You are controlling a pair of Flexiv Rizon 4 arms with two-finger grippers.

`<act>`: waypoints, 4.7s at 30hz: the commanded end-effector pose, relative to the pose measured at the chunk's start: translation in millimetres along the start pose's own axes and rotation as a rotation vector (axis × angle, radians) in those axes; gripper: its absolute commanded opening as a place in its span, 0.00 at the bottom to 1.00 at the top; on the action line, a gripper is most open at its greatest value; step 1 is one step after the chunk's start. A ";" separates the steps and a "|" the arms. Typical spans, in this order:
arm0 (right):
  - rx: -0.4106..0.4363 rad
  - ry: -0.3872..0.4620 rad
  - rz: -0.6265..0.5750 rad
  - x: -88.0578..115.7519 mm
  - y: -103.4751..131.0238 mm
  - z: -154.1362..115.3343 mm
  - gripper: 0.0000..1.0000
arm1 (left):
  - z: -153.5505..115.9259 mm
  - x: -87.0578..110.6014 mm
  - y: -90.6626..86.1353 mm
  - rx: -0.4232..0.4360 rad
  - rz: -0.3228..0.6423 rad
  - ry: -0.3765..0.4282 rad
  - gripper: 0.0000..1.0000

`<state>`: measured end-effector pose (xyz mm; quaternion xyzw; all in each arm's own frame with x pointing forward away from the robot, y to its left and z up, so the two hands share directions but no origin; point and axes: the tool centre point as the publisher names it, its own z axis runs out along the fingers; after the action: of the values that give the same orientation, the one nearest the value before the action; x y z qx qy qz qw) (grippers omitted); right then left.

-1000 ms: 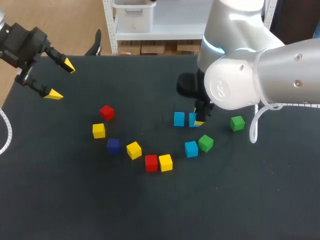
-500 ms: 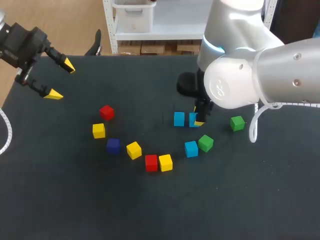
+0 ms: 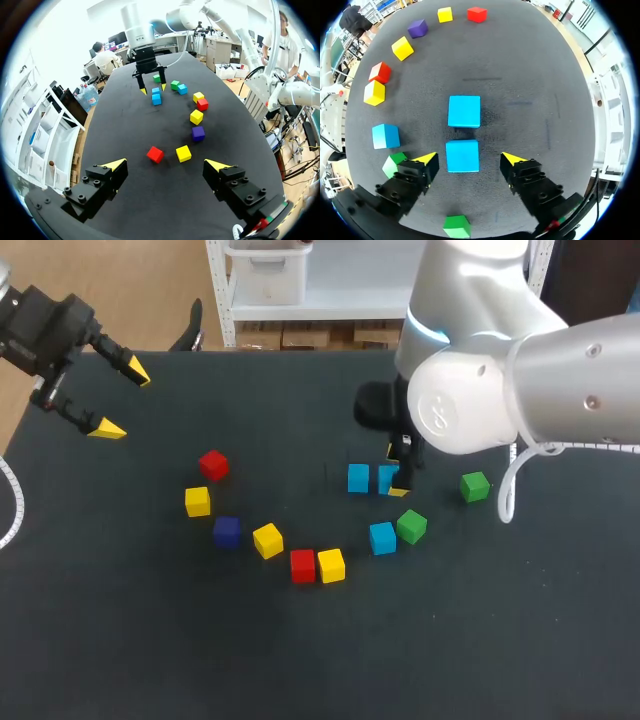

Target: Place the blue cubes, place green cubes on the blue cubes, place the yellow cubes on the green cubes, then place the red cubes on the yellow cubes, and place purple cube on the red cubes.

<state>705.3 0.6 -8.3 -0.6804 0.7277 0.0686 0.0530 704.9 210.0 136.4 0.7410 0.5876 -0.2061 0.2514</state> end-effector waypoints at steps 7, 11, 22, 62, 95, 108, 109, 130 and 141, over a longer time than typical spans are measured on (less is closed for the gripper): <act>-0.030 -0.120 0.070 13.4 -6.4 -25.9 1.00 | 0.0 0.6 -0.8 -0.002 0.003 -0.001 1.00; -0.031 -0.266 0.098 26.8 -11.1 -43.8 1.00 | 0.0 0.6 -0.8 -0.002 0.003 -0.001 1.00; -0.068 -0.423 -0.083 79.5 -0.4 -86.6 1.00 | 0.0 0.6 -0.8 -0.002 0.003 -0.001 1.00; -0.051 -0.389 -0.011 173.1 15.3 -104.2 1.00 | 0.0 0.6 -0.8 -0.002 0.003 -0.001 1.00; -0.051 -0.389 -0.011 173.1 15.3 -104.2 1.00 | 60.5 -70.3 -39.7 0.412 0.776 0.268 1.00; -0.051 -0.389 -0.011 173.1 15.3 -104.2 1.00 | 117.0 -131.8 -50.7 0.445 0.815 0.278 1.00; -0.051 -0.389 -0.011 173.1 15.3 -104.2 1.00 | 121.8 -134.5 -51.8 0.443 0.809 0.286 1.00; -0.051 -0.389 -0.011 173.1 15.3 -104.2 1.00 | 201.7 -168.8 -57.4 0.442 0.811 0.301 1.00; -0.051 -0.389 -0.011 173.1 15.3 -104.2 1.00 | 226.7 -163.7 -34.0 0.445 0.844 0.335 1.00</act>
<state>680.3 -186.3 65.4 -0.6596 0.6981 0.2168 0.1746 623.9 -38.8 57.3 0.9713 0.2149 -0.0809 0.0615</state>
